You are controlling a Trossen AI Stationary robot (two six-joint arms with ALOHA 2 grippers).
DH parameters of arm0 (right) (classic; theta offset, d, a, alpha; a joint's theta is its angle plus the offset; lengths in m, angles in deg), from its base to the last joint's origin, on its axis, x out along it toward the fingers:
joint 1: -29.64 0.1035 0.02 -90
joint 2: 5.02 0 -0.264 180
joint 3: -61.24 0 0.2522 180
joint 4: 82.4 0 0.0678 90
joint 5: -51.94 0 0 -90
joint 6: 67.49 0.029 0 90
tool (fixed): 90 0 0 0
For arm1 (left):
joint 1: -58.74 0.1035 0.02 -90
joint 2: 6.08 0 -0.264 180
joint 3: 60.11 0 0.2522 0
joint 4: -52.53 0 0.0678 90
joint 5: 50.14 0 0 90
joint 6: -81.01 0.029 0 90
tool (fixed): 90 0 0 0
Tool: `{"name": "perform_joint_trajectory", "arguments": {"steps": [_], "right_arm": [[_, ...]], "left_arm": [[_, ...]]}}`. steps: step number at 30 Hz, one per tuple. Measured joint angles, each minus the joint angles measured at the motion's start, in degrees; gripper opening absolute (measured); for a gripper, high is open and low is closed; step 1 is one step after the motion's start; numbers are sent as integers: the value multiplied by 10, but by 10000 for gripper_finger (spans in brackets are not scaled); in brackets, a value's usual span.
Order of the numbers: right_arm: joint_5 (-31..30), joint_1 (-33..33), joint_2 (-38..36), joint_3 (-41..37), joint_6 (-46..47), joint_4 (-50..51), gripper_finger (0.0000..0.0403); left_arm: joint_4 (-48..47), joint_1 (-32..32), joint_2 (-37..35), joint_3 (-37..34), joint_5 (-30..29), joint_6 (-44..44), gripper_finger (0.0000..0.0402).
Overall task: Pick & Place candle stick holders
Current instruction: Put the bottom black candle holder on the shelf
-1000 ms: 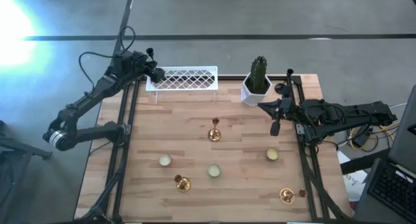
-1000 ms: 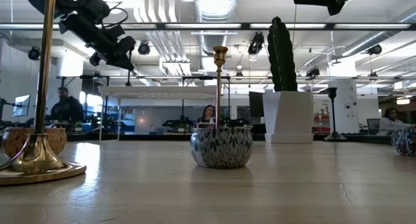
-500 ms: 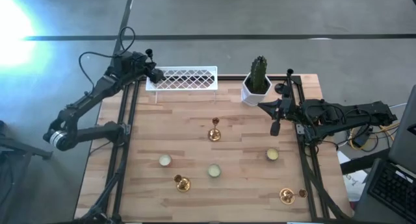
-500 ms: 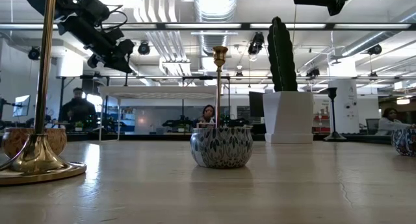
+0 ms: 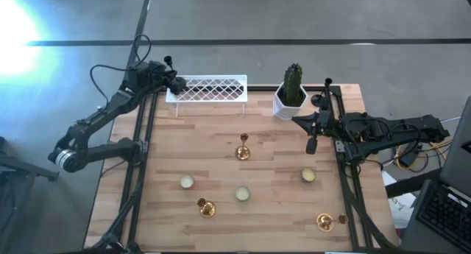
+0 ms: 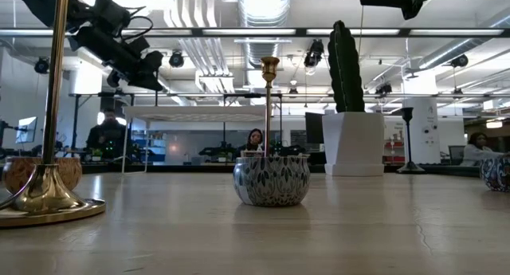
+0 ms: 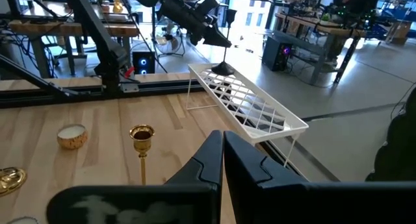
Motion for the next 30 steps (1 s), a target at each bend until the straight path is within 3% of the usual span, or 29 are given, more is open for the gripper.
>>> {"name": "perform_joint_trajectory", "arguments": {"steps": [23,30], "right_arm": [[0,0,0,0,4,0,8],[0,0,0,0,4,0,8]], "left_arm": [[-45,0,-18,16,-26,23,21],[-50,1,-18,13,-44,10,114]]}}
